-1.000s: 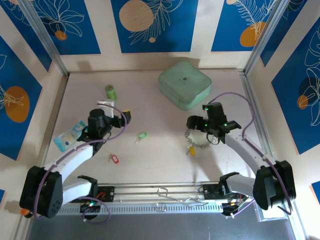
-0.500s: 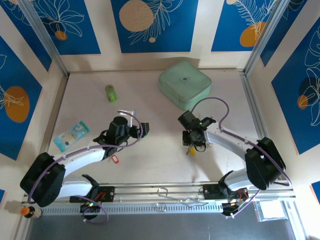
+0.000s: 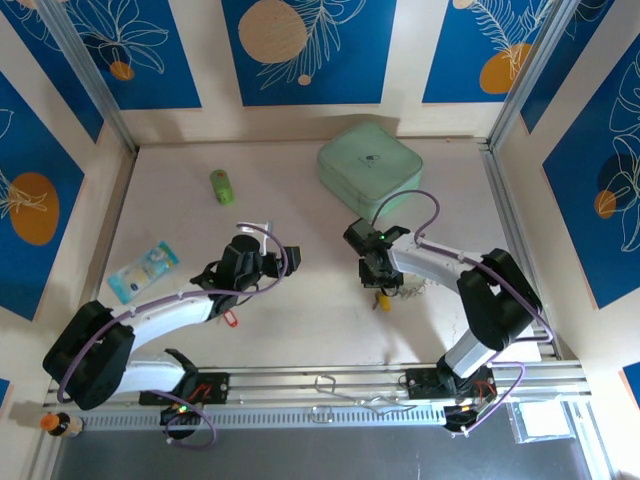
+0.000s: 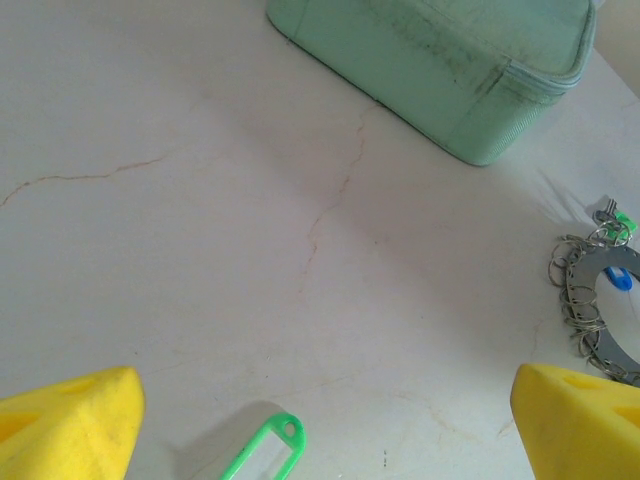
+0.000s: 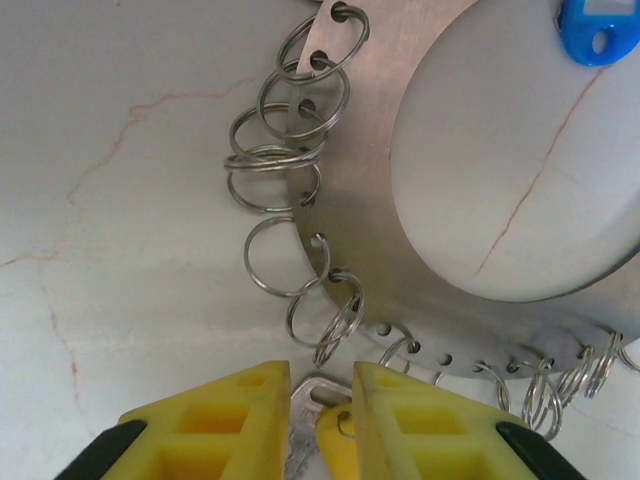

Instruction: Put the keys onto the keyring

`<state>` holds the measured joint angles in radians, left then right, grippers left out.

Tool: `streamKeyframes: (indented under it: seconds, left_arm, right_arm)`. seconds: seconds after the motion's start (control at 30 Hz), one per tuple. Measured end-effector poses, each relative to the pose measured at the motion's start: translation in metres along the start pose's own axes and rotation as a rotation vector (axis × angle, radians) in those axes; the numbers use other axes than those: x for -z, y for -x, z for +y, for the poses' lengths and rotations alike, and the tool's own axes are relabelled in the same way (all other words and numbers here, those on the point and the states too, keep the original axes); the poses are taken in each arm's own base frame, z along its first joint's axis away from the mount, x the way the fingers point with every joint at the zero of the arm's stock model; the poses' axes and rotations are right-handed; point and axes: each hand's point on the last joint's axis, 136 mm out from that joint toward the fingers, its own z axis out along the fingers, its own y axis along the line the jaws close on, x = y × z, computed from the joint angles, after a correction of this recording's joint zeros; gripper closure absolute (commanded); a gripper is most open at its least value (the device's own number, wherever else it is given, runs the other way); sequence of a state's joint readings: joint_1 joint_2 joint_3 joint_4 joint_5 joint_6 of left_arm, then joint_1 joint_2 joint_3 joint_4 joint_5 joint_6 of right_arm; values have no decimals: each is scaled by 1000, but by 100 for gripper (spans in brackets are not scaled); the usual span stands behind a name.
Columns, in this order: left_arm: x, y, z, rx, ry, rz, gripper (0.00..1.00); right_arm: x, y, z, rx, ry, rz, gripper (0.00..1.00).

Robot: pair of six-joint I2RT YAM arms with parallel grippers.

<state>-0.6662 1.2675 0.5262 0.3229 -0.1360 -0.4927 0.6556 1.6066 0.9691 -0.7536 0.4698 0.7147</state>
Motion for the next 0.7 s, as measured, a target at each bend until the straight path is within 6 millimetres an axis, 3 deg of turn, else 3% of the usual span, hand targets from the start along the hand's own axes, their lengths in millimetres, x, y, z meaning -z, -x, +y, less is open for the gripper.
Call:
streamKeyframes:
  seconds: [0.7]
  left_arm:
    - [0,1,0,1,-1,-6,6]
  right_arm:
    - [-12,-4,-6,31,-78,23,81]
